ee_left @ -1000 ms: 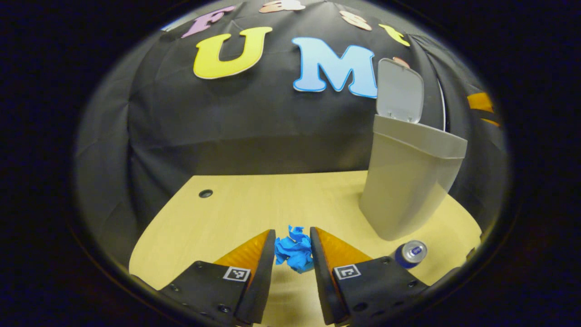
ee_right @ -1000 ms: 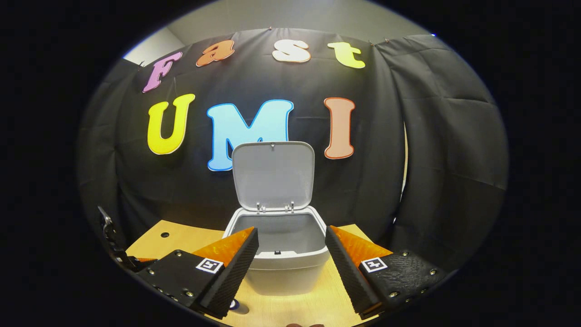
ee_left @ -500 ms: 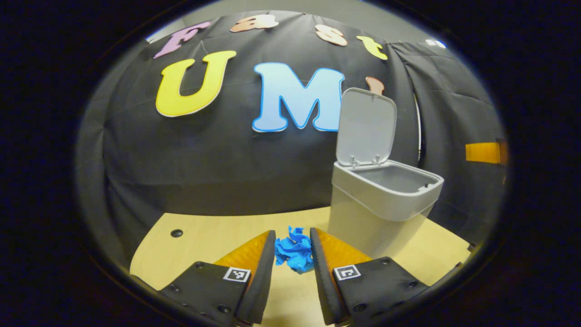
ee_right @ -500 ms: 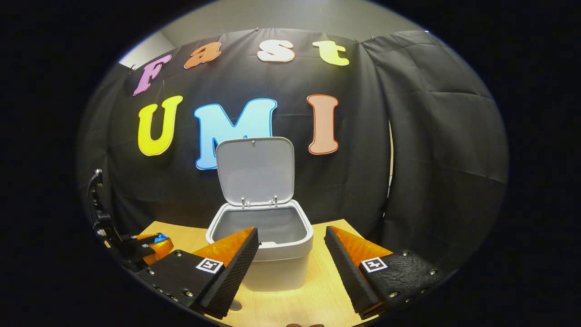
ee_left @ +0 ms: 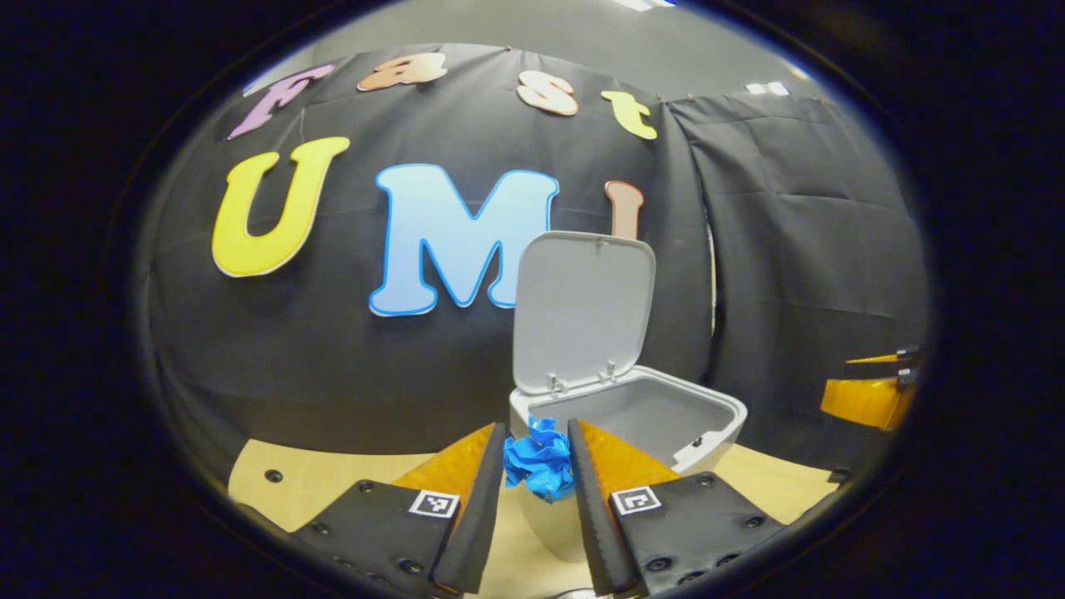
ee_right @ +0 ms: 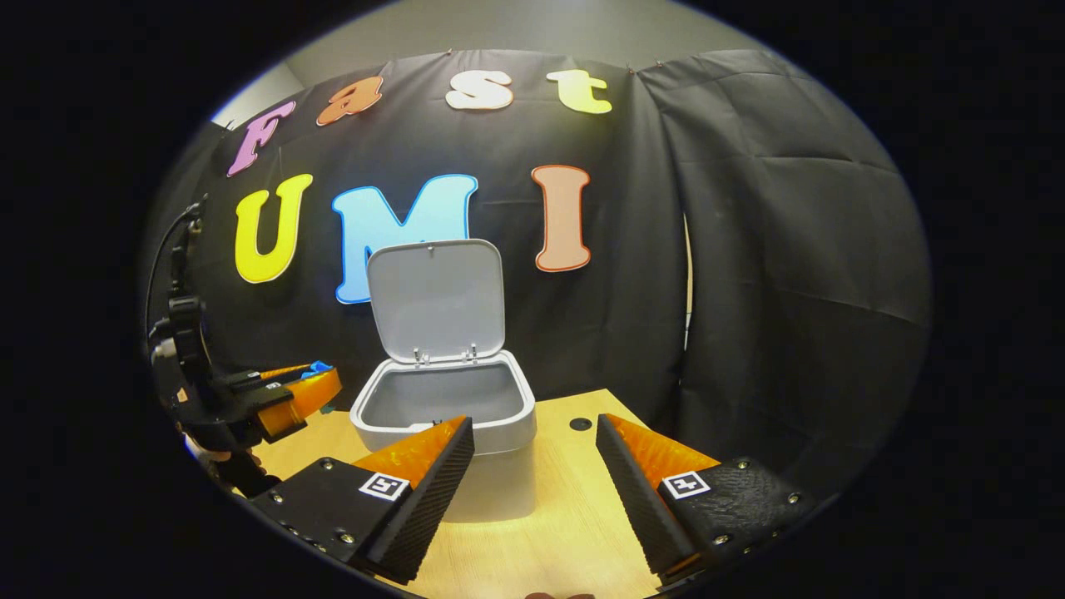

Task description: Press the lid of the desktop garbage bin to open it, pick up the crumpled paper on the desktop and throw it into the bin, then pick up the pop can on the desktop and drop it into the bin, and finally close the garbage bin lid.

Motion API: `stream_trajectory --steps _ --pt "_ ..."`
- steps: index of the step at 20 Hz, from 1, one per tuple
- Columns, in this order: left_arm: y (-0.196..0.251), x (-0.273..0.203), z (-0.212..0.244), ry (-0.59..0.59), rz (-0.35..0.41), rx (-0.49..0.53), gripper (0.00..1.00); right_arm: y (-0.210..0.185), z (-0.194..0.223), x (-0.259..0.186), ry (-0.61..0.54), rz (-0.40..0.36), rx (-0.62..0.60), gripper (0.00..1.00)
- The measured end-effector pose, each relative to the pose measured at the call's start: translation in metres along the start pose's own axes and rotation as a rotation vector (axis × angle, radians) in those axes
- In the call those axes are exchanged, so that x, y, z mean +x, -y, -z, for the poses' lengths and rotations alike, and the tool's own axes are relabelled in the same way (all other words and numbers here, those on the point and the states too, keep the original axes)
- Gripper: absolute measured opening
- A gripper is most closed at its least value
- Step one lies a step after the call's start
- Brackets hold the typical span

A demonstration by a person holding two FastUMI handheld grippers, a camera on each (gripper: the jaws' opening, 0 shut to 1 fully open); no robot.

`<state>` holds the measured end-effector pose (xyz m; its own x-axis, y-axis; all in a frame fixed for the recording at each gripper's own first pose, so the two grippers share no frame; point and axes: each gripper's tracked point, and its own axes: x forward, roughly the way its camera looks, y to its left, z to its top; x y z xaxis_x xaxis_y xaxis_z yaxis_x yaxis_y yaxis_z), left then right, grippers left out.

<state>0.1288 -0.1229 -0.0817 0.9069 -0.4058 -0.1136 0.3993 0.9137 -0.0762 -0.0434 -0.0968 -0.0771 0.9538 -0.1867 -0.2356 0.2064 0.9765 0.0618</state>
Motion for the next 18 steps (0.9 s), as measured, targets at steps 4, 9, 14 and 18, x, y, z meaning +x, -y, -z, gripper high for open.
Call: stream_trajectory --steps 4,9,14,18 --pt "0.031 0.024 -0.011 0.011 0.054 0.017 0.51 0.016 0.002 -0.007 -0.003 0.036 0.008 0.95" --pt "0.047 0.043 -0.015 0.012 0.071 0.034 0.78 0.028 0.007 -0.012 -0.013 0.071 0.026 0.95" --pt "0.043 0.043 -0.015 0.006 0.065 0.038 0.99 0.024 0.009 -0.011 -0.020 0.059 0.024 0.95" --pt "0.016 0.028 -0.018 0.004 0.016 0.036 0.96 0.000 0.018 -0.005 -0.039 -0.002 0.028 0.95"
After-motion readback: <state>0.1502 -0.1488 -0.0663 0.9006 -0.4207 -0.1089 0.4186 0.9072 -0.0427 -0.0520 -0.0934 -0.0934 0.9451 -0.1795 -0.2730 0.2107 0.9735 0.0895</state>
